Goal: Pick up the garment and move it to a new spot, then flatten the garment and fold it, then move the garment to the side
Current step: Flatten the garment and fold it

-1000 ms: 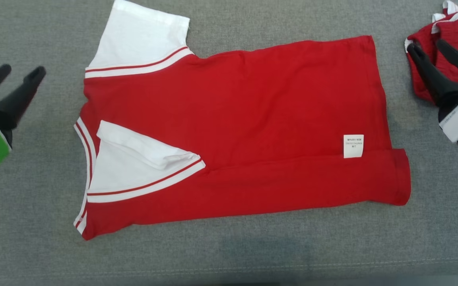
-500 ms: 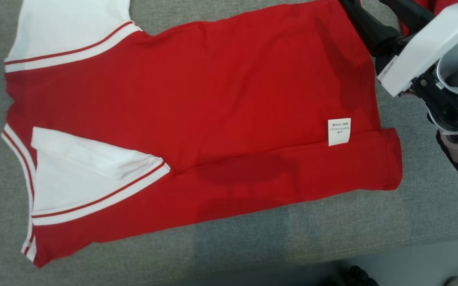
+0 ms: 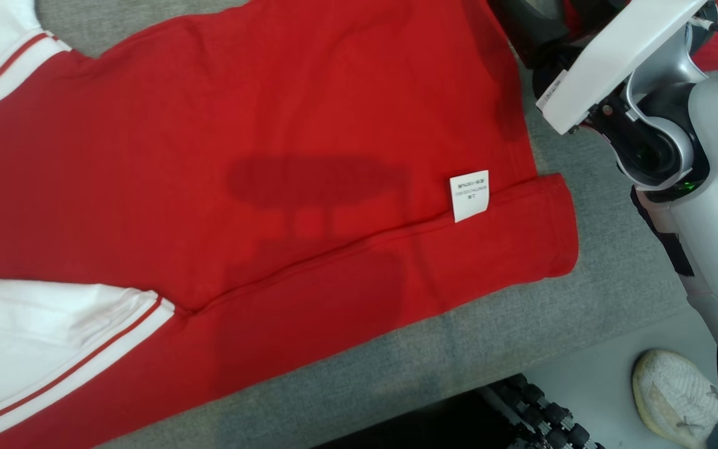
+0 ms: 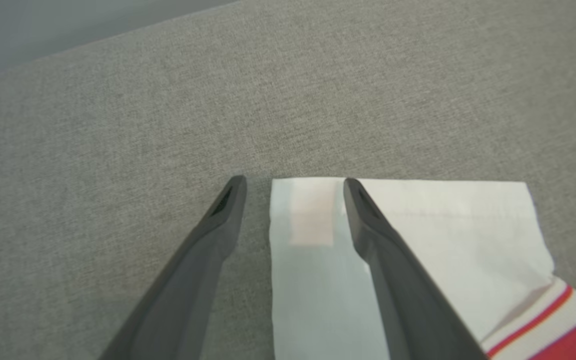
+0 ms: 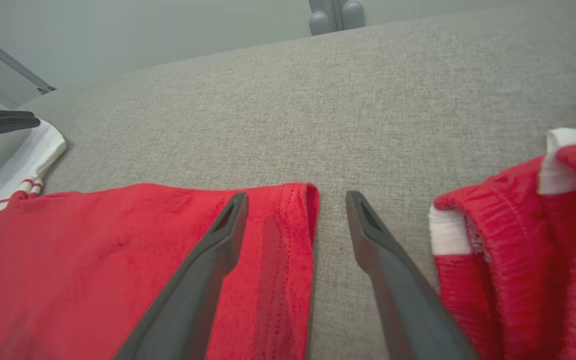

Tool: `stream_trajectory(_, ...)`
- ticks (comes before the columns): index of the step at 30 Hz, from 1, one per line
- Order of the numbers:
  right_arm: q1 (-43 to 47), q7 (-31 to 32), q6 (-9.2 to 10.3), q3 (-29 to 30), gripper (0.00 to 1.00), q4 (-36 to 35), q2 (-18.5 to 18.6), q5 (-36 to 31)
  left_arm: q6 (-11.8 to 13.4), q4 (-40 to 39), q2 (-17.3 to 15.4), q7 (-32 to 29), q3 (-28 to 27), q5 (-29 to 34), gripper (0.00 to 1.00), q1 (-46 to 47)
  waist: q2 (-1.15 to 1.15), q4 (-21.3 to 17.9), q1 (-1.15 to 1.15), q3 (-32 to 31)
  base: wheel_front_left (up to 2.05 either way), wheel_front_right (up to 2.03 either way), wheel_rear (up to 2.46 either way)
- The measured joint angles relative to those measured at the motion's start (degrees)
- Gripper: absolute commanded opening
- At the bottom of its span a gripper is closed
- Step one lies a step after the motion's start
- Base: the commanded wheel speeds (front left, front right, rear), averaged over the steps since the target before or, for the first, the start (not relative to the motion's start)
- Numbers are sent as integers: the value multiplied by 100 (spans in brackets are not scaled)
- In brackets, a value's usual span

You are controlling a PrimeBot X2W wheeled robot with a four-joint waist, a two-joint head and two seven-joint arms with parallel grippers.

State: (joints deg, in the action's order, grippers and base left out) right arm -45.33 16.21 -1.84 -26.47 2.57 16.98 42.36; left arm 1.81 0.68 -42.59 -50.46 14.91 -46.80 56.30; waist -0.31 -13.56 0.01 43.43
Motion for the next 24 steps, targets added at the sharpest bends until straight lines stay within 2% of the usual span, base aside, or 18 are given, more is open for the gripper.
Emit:
stream_trajectory(7, -23, -215, -119, -36, 100, 201, -59, -53, -131, 279, -414, 9, 112, 517, 100, 74, 0, -329, 0, 191, 0, 0, 0)
stream_trajectory(13, -43, -365, -177, -24, 100, 499, -30, -110, -131, 575, -182, -10, 35, 174, 100, 194, 0, -358, 0, 184, 0, 0, 0)
stream_trajectory(24, -123, -458, -238, -22, 100, 900, 76, -146, -282, 809, 140, -533, 323, -194, 100, 363, 0, -71, 0, -25, 0, 0, 0)
